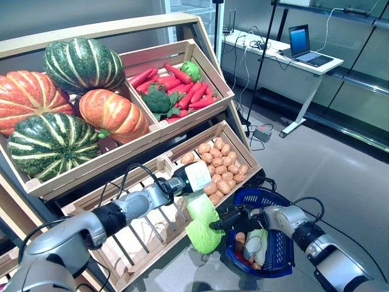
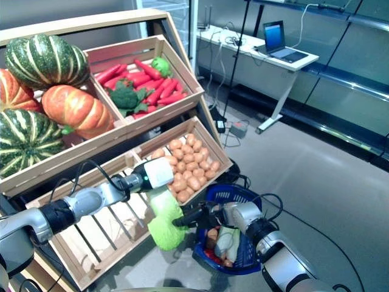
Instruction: Put vegetables into the basket
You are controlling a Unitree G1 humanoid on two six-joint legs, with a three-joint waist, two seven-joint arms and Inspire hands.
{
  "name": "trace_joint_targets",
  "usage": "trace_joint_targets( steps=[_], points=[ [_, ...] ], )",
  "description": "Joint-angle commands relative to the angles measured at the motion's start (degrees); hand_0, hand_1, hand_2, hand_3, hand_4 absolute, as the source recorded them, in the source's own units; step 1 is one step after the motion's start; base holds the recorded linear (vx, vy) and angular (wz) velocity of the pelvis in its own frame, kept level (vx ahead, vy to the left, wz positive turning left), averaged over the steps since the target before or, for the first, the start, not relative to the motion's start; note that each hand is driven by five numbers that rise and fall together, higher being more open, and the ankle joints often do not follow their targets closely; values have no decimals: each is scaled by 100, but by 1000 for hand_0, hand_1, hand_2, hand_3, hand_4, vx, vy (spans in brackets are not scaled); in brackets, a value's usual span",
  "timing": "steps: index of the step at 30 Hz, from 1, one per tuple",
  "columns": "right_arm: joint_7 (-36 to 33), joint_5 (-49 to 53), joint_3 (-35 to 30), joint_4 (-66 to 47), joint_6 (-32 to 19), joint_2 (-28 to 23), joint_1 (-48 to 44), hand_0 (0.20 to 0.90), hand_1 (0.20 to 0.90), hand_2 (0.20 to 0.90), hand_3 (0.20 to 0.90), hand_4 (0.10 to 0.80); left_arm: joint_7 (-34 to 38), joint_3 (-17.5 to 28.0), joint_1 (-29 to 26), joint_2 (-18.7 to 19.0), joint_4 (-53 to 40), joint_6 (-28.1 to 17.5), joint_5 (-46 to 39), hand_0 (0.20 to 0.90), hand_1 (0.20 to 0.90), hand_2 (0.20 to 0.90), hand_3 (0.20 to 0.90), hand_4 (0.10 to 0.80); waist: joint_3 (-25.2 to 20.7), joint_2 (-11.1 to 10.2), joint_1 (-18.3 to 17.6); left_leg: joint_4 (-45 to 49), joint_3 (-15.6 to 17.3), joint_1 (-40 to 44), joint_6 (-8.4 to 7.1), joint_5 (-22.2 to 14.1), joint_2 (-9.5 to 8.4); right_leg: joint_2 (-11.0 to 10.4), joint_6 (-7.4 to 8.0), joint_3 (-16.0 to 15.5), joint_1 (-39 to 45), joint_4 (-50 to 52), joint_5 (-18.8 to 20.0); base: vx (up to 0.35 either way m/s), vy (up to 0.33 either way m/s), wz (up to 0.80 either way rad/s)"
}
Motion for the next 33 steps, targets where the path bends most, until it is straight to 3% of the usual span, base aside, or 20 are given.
trace_joint_targets(
  steps=[1, 13, 24, 33],
  points=[
    [28, 961, -311, 64, -478, 597, -214, 900, 900, 900, 900, 800, 1060, 1197, -764, -498, 239, 444, -854, 300, 300, 300, 300, 400, -211, 21, 58, 5, -68, 69, 98, -484, -141, 114, -308, -146, 40, 124, -214, 0, 0, 0],
    [29, 1939, -485, -109, -598, 790, -156, 900, 900, 900, 900, 800, 2154, 1178, -487, -579, 98, -645, -1166, 300, 300, 300, 300, 400, -288, -6, 117, 5, -107, 71, 128, -502, -155, 112, -304, -177, 42, 120, -228, 0, 0, 0],
    [980, 2676, -584, -102, -549, 697, -185, 900, 900, 900, 900, 800, 2572, 1138, -405, -429, -347, -1675, -1613, 300, 300, 300, 300, 400, -326, -24, 211, 5, -209, 82, 144, -506, -165, 102, -319, -239, 75, 134, -253, 6, -3, 3],
    [1569, 3352, -726, -387, -979, 742, -226, 900, 900, 900, 900, 800, 2759, 1243, -288, -473, -306, -2330, -1736, 300, 300, 300, 300, 400, -350, -4, 249, 5, -292, 100, 155, -521, -180, 89, -318, -279, 84, 176, -289, 22, -7, 7]
  ],
)
